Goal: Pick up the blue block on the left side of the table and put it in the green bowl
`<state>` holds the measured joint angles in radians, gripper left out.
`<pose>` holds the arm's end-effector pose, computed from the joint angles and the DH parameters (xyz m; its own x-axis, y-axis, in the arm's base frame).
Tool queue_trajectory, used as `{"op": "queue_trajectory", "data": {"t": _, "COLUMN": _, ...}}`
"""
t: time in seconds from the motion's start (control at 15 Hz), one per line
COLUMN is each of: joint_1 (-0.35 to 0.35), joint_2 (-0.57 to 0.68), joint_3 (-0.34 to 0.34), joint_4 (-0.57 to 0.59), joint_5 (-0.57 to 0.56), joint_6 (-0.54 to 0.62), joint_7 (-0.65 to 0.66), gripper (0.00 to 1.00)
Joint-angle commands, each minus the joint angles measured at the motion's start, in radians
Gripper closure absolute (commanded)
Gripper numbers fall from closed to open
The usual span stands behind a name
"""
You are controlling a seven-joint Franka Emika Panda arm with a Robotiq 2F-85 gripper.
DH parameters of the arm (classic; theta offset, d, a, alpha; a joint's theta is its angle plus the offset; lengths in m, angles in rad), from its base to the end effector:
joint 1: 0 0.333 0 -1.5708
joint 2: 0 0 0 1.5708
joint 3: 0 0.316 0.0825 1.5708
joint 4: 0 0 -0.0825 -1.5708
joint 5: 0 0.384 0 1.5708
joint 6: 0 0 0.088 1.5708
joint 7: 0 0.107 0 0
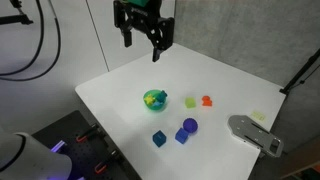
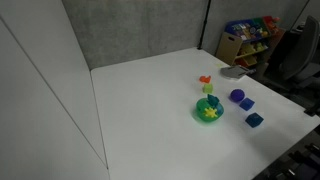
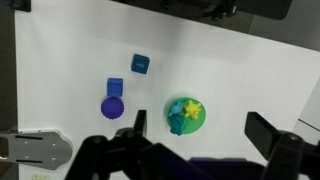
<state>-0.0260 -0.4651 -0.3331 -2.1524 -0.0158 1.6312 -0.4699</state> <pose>0.3770 -0.1656 0.5661 0.9884 0.1515 -0.0095 0.1483 -0.9772 -0.1520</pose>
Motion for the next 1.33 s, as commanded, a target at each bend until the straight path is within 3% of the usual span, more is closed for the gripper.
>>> {"op": "queue_trajectory", "data": {"t": 0.0, "joint_1": -0.028, "joint_2": 0.005, "joint_3": 0.022, "joint_4": 0.003, "joint_5": 0.010, "joint_6": -0.002, "joint_7": -0.010, "gripper": 0.00}}
{"op": "queue_trajectory", "data": {"t": 0.53, "joint_1": -0.029, "joint_2": 0.034, "joint_3": 0.046, "joint_4": 0.018, "joint_5": 0.007, "joint_6": 0.029, "joint_7": 0.028, "gripper": 0.00}}
{"op": "queue_trajectory", "data": {"t": 1.27, "joint_1": -0.025, "joint_2": 0.203, "joint_3": 0.133, "joint_4": 0.066, "joint_5": 0.022, "joint_6": 0.221, "joint_7": 0.180, "gripper": 0.00}}
